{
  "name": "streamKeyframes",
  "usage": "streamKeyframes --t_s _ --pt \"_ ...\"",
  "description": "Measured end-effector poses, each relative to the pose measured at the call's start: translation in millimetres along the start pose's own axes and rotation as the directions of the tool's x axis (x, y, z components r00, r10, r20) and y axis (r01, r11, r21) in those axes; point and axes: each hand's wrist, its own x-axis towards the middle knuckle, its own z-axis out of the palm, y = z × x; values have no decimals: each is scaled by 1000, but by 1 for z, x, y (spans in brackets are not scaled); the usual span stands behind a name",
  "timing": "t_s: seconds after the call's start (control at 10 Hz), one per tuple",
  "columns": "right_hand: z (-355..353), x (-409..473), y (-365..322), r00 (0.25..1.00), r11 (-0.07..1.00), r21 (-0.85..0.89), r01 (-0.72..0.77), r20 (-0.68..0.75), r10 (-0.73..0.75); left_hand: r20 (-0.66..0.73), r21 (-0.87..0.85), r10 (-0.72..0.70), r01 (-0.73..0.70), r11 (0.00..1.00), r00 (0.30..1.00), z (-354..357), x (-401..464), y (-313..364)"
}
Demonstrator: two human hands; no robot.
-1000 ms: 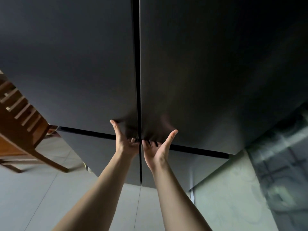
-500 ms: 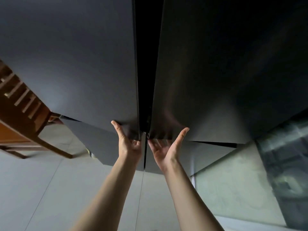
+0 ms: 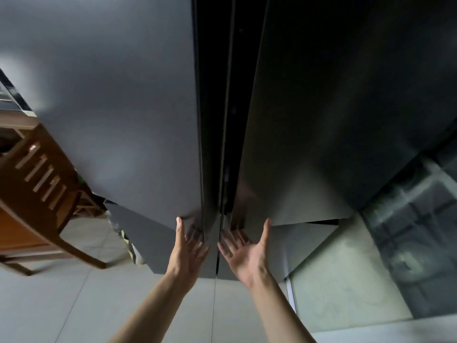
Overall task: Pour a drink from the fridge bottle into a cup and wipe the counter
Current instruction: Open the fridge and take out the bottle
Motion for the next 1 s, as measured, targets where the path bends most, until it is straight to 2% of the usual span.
streamKeyframes --t_s 0.1,0.2,0.3,0.4,0.5,0.6,0.7,0.8,0.9,1.0 --pt "2 -36 44 990 977 -167 -130 37 138 38 128 -103 97 987 994 -31 -35 5" --pt "25 -77 83 991 783 -617 -80 33 127 -78 363 -172 189 912 982 -48 -84 22" --pt "64 -106 75 930 398 -844 360 290 -226 21 761 -101 49 647 995 -31 -154 59" --pt "120 -139 36 726 162 -762 627 495 -478 440 877 -28 -423 227 897 9 -228 115" --pt "172 -168 5 639 70 -690 721 622 -452 903 304 -43 -706 -640 428 61 -296 153" --pt "208 -182 7 659 116 -655 747 705 -262 978 94 7 -413 -906 208 98 -317 185" --pt "228 -179 31 616 68 -614 787 771 -160 974 75 97 111 -991 207 123 -325 238" --pt "234 -177 52 638 0 -649 761 748 -182 952 78 175 350 -933 253 111 -325 285" --pt "231 -177 71 623 -94 -641 761 764 -166 968 51 128 330 -942 215 81 -323 309" --pt "229 -182 87 638 -141 -648 748 762 -113 980 58 127 386 -921 156 49 -325 316"
